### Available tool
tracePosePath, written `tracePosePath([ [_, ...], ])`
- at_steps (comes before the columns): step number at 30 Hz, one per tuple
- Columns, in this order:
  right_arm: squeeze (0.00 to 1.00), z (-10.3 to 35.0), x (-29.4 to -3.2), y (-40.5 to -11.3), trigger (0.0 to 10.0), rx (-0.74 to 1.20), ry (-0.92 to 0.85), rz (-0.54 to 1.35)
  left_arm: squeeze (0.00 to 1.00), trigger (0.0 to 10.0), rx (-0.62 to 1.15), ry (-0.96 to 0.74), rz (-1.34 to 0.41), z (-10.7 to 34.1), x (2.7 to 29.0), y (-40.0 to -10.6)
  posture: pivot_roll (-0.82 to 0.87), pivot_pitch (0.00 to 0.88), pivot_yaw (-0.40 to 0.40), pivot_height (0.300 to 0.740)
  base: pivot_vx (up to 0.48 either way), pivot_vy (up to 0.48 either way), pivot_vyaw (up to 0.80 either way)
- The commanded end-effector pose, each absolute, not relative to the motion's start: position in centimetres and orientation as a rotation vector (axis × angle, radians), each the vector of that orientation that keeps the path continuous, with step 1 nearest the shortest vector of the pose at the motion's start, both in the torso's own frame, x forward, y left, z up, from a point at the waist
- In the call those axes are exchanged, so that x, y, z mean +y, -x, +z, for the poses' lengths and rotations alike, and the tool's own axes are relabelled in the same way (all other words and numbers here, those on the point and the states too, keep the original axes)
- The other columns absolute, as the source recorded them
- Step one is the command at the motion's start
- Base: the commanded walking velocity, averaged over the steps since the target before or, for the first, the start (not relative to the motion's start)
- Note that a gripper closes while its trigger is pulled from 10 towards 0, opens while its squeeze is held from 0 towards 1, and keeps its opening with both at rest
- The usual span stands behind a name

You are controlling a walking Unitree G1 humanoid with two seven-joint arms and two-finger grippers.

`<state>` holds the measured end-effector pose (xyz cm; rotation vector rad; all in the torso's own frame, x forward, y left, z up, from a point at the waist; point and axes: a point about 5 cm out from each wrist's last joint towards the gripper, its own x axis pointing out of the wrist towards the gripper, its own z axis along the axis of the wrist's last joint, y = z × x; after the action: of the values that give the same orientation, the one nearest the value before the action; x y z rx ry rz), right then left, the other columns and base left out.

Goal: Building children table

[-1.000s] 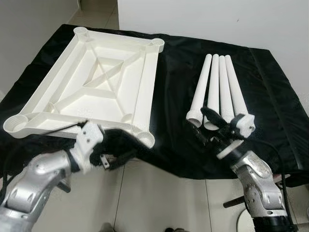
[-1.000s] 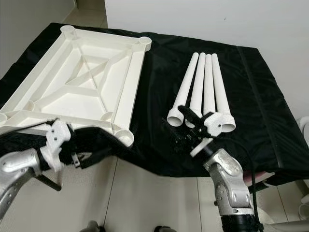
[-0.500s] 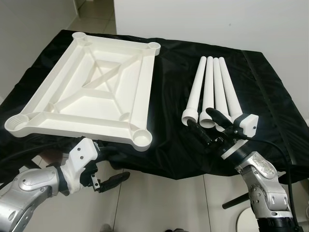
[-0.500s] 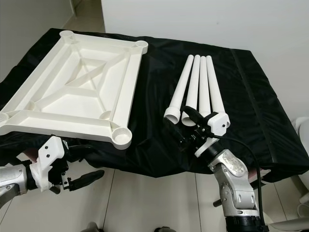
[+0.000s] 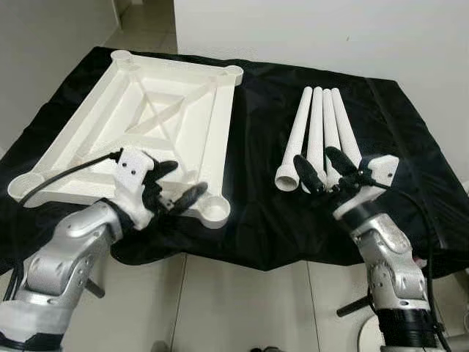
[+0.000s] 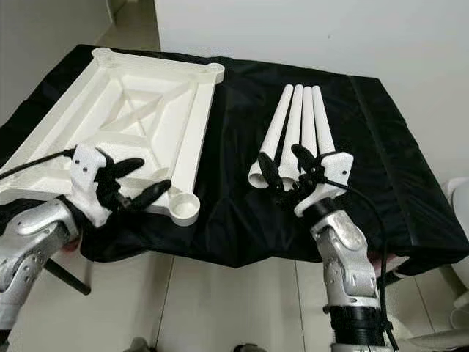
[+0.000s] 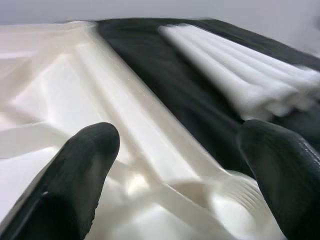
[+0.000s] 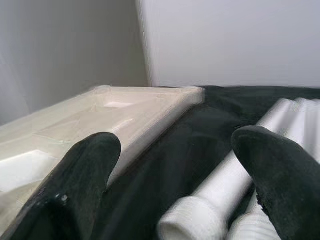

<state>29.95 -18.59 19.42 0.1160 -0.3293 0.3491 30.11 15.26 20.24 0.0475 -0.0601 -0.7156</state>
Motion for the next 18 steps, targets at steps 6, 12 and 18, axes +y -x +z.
tracePosePath([
  [6, 0.00, 19.6, -19.5, -30.7, 10.0, -0.333, -0.136, 0.190, 0.00, 10.0, 0.015, -0.024, -0.540, 19.1, 14.9, -33.4, 0.04, 0.088, -0.017, 0.740, 0.000, 0.000, 0.00],
  [12, 0.00, 19.6, -20.2, -31.3, 10.0, -0.319, -0.140, 0.083, 0.00, 10.0, -0.002, 0.059, -0.423, 19.3, 14.3, -35.4, 0.01, 0.096, -0.021, 0.740, 0.000, 0.000, 0.00],
  [18, 0.00, 19.3, -20.2, -32.2, 10.0, -0.308, -0.114, 0.012, 0.00, 10.0, -0.006, 0.099, -0.330, 19.6, 13.8, -37.2, -0.01, 0.103, -0.036, 0.740, 0.000, 0.000, 0.00],
])
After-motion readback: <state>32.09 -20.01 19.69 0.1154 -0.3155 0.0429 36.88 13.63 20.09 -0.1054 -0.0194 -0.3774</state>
